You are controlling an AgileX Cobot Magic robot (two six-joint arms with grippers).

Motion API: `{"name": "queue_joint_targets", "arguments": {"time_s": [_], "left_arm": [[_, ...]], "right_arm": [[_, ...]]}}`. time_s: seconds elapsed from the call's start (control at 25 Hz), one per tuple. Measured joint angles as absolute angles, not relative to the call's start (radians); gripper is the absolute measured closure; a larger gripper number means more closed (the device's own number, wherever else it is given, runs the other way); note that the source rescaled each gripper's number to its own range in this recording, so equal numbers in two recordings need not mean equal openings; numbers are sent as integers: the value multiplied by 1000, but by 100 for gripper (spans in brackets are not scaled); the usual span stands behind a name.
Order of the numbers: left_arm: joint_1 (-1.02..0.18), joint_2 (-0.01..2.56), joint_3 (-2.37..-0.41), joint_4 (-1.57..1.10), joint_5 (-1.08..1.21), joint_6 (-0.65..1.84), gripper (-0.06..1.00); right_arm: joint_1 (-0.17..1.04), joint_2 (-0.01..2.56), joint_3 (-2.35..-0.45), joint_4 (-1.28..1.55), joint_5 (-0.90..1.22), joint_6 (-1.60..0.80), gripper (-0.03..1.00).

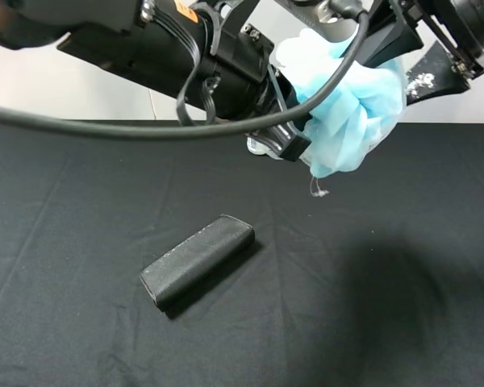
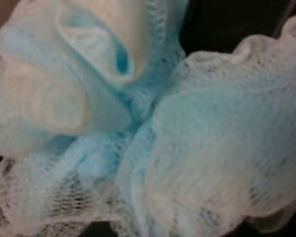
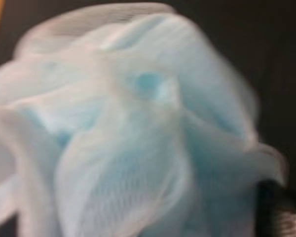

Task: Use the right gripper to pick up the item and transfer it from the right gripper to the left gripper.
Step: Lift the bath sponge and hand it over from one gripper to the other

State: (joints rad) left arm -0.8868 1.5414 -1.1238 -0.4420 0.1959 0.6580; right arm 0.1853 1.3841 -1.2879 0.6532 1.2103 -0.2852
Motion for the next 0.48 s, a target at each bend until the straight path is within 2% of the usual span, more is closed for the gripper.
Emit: {"name": "queue_joint_targets", "arguments": {"time_s": [0.12,0.32,0.48], "left_arm": [[-887,1539,-1124,-400,226,659,90],[-874,1525,-1124,-375,300,659,92],[-811,1481,-1124,-373,380,659,93]], "right_arm": [[185,1384,-1288,636,1211,-297,-2],[185,1384,-1288,605,1214,-307,-3],[185,1384,-1288,559,1214,-300,-3]]}}
